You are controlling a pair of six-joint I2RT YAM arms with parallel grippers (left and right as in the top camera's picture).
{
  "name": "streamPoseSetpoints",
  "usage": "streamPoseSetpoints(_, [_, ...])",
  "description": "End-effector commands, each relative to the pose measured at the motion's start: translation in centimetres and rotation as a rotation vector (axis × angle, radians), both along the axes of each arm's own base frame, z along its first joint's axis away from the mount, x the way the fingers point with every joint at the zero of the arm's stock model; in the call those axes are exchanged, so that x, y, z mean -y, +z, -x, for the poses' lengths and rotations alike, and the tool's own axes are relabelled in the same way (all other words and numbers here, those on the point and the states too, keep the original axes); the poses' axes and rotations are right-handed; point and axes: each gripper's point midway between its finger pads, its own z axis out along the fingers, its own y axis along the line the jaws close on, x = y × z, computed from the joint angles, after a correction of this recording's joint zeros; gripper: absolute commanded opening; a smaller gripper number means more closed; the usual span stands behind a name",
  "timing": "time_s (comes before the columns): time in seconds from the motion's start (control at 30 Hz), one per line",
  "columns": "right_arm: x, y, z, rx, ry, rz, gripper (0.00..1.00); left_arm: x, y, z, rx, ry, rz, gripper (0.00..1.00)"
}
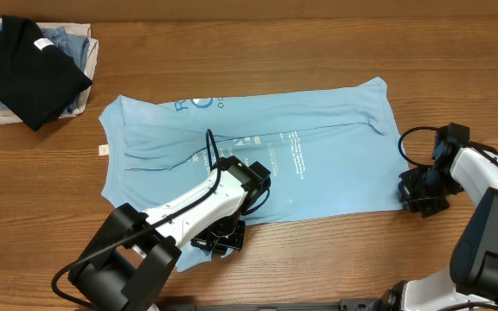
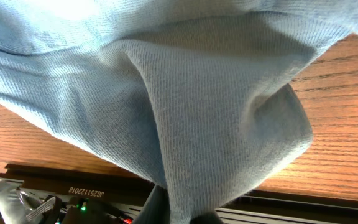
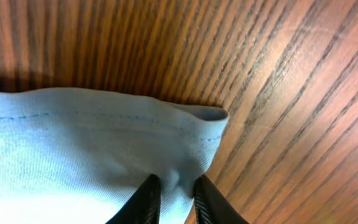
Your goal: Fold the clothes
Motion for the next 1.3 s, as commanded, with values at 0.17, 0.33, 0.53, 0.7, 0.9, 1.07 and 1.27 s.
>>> streamPoseSetpoints(0.17, [0.8,-0.4,1.3,-0.048,-0.017,0.051,0.04,0.4,0.2,-0.1,-0.006,0.018,0.009,0.04])
streamPoseSetpoints(0.33, [0.4,0.0,2.4,-0.096,-0.061,0.042,0.04,0.1,0.5,0.4,-0.022,0.017,-0.002,0.04])
streamPoseSetpoints(0.53, [0.2,1.2,3.4,-0.133,-0.107,0.033,0.04,-0.3,2.3,1.0,-0.008,0.025,0.012,0.04])
streamPoseSetpoints(0.7, [0.6,3.5,3.0,-0.109,-0.157,0.059,0.04,-0.1,4.6,1.2,0.048,0.024,0.093,0.04])
streamPoseSetpoints(0.9, [1.7,6.9,0.1,0.004,-0.16,0.089,0.04,-0.1,5.7,0.9,0.1,-0.011,0.15,0.04])
streamPoseSetpoints(1.07, [2.1,8.4,-2.0,0.077,-0.161,0.093,0.04,0.1,5.4,-0.5,0.154,-0.071,0.161,0.12])
streamPoseSetpoints(1.27, [2.3,8.4,-3.4,0.136,-0.163,0.09,0.04,-1.3,5.2,-3.0,0.253,-0.049,0.109,0.12])
